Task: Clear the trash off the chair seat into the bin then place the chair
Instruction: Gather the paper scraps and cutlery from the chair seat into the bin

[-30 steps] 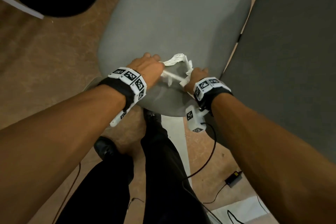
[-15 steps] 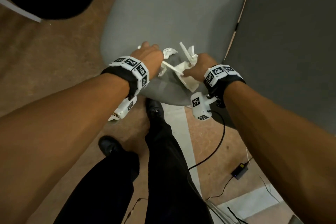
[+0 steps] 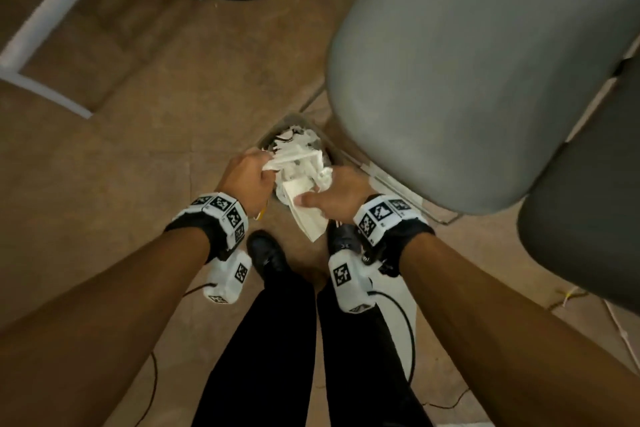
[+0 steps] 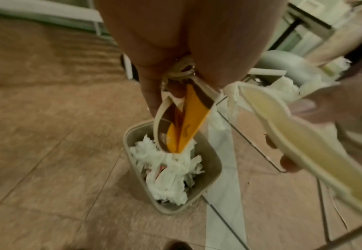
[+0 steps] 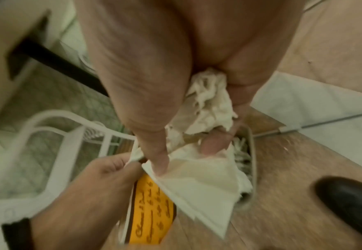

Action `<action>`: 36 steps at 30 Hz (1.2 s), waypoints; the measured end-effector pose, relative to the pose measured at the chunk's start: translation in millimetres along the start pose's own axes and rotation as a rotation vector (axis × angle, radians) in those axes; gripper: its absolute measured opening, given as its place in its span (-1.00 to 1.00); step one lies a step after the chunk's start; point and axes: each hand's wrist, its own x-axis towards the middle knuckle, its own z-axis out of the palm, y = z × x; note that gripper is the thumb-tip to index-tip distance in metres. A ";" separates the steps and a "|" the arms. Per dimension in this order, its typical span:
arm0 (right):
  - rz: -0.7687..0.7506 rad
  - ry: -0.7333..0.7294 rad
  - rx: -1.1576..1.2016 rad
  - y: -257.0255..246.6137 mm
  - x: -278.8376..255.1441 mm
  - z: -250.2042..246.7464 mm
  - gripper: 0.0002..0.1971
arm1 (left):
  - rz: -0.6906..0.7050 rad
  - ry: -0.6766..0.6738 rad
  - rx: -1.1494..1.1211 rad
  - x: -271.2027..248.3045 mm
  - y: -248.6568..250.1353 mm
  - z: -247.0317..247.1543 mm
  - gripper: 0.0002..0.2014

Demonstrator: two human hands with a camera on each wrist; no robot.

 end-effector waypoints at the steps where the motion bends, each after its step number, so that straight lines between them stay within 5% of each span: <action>1: 0.035 -0.008 -0.004 7.7 11.5 13.1 -0.51 | -0.034 -0.011 -0.012 5.6 -12.6 13.4 -0.82; 6: 0.160 0.113 0.157 48.2 50.7 37.2 -0.57 | -0.130 -0.051 -0.107 38.1 -34.5 74.7 -0.81; 13: 0.021 0.236 0.073 32.9 123.3 40.9 -0.31 | -0.233 -0.074 -0.314 91.3 -42.6 95.9 -0.43; 18: -0.013 0.268 -0.133 12.2 144.9 57.4 -0.11 | -0.079 -0.048 -0.200 85.3 -70.2 73.1 -0.49; 24: -0.177 -0.001 -0.661 32.1 163.0 96.2 -0.27 | 0.017 0.008 0.022 81.4 -109.4 86.7 -0.54; 30: -0.139 -0.136 -0.815 52.5 234.4 120.9 -0.28 | 0.178 0.169 0.118 81.6 -139.1 114.9 -0.60; 36: -0.136 -0.151 -0.755 52.9 265.5 112.4 -0.50 | 0.145 0.211 0.057 87.7 -141.8 123.3 -0.60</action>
